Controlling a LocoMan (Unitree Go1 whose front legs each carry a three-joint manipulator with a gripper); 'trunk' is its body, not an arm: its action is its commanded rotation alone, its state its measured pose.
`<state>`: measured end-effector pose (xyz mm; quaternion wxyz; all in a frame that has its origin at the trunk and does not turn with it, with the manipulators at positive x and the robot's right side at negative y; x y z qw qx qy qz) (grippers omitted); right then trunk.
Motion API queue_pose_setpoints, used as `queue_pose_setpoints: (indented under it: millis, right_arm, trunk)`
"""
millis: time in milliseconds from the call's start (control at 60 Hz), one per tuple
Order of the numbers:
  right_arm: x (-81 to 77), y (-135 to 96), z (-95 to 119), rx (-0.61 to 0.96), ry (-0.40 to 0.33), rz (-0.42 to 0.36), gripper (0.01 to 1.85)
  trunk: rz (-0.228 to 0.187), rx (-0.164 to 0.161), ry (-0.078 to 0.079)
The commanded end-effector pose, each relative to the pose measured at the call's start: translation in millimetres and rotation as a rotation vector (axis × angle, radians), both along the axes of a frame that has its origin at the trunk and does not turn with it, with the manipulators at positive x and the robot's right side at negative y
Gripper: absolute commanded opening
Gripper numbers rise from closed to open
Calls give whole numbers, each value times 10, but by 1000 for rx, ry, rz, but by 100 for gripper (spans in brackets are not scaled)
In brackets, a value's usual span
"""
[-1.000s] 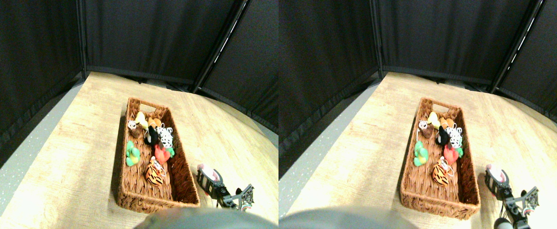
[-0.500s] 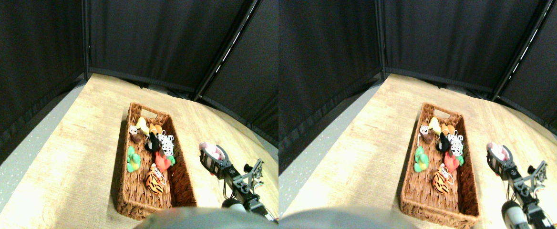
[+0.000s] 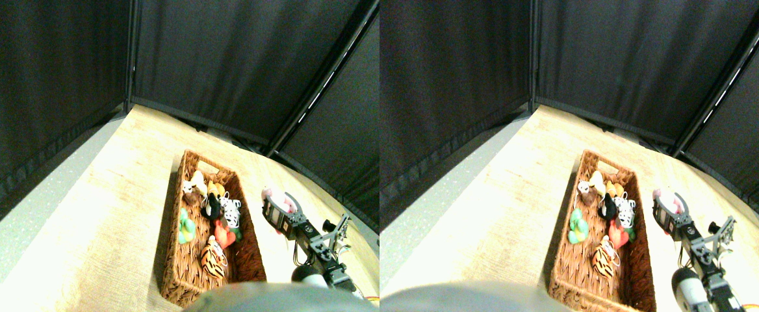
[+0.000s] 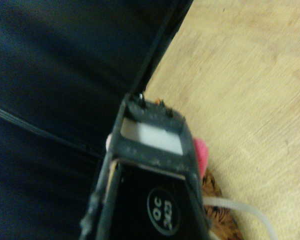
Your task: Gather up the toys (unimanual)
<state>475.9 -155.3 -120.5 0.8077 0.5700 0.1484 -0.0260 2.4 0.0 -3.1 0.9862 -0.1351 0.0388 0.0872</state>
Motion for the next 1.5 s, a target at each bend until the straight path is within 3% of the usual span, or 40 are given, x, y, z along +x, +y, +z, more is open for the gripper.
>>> queue_pose_setpoints:
  millis: [17, 167, 367, 617, 917, 1083, 1183, 1283, 1383, 1500]
  right_arm:
    - [5, 91, 49, 46, -11, 30, 23]
    - [49, 217, 49, 44, -34, 118, 26]
    - [83, 328, 64, 53, -21, 148, 28]
    - [40, 465, 67, 63, 11, 157, 27]
    - [-2, 507, 3, 64, 30, 136, 28]
    - [-9, 501, -13, 98, 54, 126, 16]
    - [-37, 506, 26, 120, 128, 127, 51]
    - [-24, 495, 32, 93, 124, 167, 82]
    - [-14, 480, 33, 61, 109, 167, 104]
    - [11, 456, 32, 45, 87, 185, 111]
  trunk:
    - [31, -13, -17]
    - [44, -24, -23]
    - [52, -40, -24]
    - [62, -57, -25]
    - [60, -55, -12]
    - [60, -55, -6]
    - [59, -56, -6]
    - [60, -55, -6]
    - [60, -55, -4]
    - [57, -53, -2]
